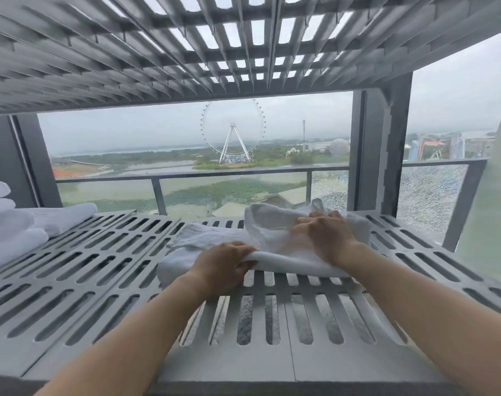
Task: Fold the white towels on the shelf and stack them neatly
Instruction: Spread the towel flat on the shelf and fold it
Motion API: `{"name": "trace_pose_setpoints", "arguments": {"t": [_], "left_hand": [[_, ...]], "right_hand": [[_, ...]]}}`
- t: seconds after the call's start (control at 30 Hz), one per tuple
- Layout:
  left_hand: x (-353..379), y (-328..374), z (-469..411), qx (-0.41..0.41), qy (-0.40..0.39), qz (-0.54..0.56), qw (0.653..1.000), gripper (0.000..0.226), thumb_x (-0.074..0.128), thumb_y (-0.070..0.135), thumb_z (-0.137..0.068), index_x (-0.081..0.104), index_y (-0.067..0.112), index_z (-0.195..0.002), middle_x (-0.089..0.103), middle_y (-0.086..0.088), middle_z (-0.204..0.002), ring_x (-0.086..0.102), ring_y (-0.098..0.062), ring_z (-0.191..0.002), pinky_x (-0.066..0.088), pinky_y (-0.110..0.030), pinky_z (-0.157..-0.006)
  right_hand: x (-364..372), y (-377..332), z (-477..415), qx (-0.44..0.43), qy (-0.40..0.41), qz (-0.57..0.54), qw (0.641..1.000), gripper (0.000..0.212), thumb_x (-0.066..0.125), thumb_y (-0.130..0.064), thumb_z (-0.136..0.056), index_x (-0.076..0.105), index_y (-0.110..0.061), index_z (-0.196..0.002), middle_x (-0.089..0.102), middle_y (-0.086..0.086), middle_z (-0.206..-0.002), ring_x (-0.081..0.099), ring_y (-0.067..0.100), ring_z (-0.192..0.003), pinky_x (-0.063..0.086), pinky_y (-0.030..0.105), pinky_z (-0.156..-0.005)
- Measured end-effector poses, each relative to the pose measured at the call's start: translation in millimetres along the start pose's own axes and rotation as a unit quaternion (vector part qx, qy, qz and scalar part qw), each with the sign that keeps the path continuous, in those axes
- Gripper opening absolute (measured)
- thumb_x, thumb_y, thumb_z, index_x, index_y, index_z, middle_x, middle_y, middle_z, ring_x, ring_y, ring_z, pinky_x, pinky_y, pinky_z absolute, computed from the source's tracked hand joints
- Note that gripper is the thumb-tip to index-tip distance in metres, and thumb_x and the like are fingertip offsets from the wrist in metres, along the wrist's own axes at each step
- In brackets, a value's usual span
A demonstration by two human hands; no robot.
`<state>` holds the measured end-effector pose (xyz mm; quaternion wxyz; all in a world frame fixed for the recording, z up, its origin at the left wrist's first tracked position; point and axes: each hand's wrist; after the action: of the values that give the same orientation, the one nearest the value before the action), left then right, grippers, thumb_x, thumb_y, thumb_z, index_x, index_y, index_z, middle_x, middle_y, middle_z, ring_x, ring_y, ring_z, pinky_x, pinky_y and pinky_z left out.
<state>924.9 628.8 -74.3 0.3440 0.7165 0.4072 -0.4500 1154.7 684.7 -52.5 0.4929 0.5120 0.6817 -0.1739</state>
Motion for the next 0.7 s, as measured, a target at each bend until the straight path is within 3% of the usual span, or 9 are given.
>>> {"name": "trace_pose_setpoints", "arguments": {"t": [0.2, 0.33, 0.47, 0.6, 0.7], "left_hand": [[1, 29, 33, -0.031, -0.011, -0.011, 0.999, 0.029, 0.05, 0.041, -0.09, 0.06, 0.031, -0.115, 0.057, 0.012, -0.12, 0.057, -0.014, -0.102, 0.05, -0.038, -0.083], [1, 42, 45, -0.074, -0.019, -0.001, 0.997, 0.055, 0.035, 0.067, -0.084, 0.058, 0.034, -0.122, 0.052, 0.017, -0.127, 0.053, -0.009, -0.11, 0.049, -0.035, -0.086], [3, 53, 43, -0.106, -0.003, 0.034, 0.994, 0.044, 0.03, 0.055, -0.094, 0.064, 0.033, -0.111, 0.056, 0.01, -0.123, 0.053, -0.012, -0.108, 0.043, -0.03, -0.08], [-1, 55, 25, -0.143, 0.011, -0.007, 0.99, 0.039, 0.041, 0.056, -0.088, 0.065, 0.033, -0.107, 0.06, 0.007, -0.119, 0.054, -0.016, -0.109, 0.046, -0.035, -0.089], [-3, 51, 4, -0.145, 0.043, -0.072, 0.986, 0.048, 0.053, 0.066, -0.076, 0.061, 0.035, -0.112, 0.06, 0.007, -0.122, 0.056, -0.015, -0.109, 0.046, -0.031, -0.086]], "right_hand": [[-5, 4, 38, 0.017, 0.03, 0.005, 0.999, 0.04, 0.043, 0.002, -0.083, 0.062, -0.021, -0.11, 0.058, -0.001, -0.115, 0.043, 0.024, -0.123, 0.033, 0.043, -0.101], [-6, 0, 58, -0.008, 0.038, -0.006, 0.999, 0.034, 0.046, -0.007, -0.085, 0.063, -0.023, -0.109, 0.054, 0.003, -0.126, 0.021, 0.025, -0.139, 0.025, 0.046, -0.108], [-7, 0, 73, -0.016, 0.052, -0.04, 0.998, 0.033, 0.048, -0.009, -0.085, 0.064, -0.022, -0.111, 0.044, 0.006, -0.139, 0.008, 0.025, -0.143, 0.021, 0.046, -0.11], [-6, 9, 74, 0.037, 0.049, -0.052, 0.997, 0.035, 0.044, -0.014, -0.086, 0.057, -0.021, -0.117, 0.035, 0.009, -0.143, 0.007, 0.027, -0.143, 0.014, 0.049, -0.113], [-6, 15, 63, 0.065, 0.053, -0.027, 0.996, 0.029, 0.043, -0.016, -0.09, 0.055, -0.023, -0.116, 0.032, 0.01, -0.145, 0.011, 0.027, -0.142, 0.004, 0.055, -0.112]]}}
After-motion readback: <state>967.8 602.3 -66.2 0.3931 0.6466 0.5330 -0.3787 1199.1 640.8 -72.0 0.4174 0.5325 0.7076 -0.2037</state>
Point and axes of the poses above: each hand's wrist, its own z-axis away from the middle knuckle, its own x-axis out of the palm, y = z × x
